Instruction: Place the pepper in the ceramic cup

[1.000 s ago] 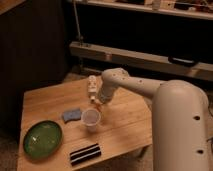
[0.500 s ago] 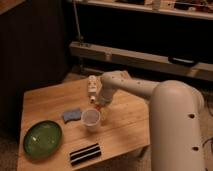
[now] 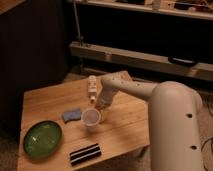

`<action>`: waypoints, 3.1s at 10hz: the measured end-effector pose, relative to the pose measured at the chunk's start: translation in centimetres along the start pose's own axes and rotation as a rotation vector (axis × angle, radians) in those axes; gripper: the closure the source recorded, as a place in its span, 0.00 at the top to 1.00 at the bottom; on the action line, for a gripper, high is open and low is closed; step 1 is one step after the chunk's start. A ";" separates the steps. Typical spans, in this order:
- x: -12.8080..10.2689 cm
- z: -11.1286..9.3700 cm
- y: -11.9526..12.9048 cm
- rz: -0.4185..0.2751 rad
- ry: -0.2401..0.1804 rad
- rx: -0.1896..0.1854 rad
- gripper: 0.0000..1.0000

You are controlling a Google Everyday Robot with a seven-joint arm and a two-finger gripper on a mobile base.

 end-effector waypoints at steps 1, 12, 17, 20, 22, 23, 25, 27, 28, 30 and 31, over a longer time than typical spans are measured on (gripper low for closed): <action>0.0 0.0 0.0 0.005 0.000 -0.004 0.37; 3.5 -5.5 -0.4 0.227 0.011 0.037 0.00; 9.1 -15.7 0.1 0.511 -0.013 0.136 0.00; 7.1 -18.1 1.1 0.538 -0.320 0.229 0.00; 2.9 -19.5 2.2 0.506 -0.479 0.249 0.00; 0.0 -20.0 2.8 0.474 -0.557 0.249 0.00; -4.2 -20.7 4.1 0.406 -0.698 0.241 0.00; -6.0 -20.8 5.1 0.361 -0.866 0.243 0.00; -6.9 -20.6 5.5 0.341 -0.921 0.242 0.00; -8.1 -20.7 5.8 0.303 -0.969 0.241 0.00; -8.6 -20.7 5.9 0.278 -0.994 0.239 0.00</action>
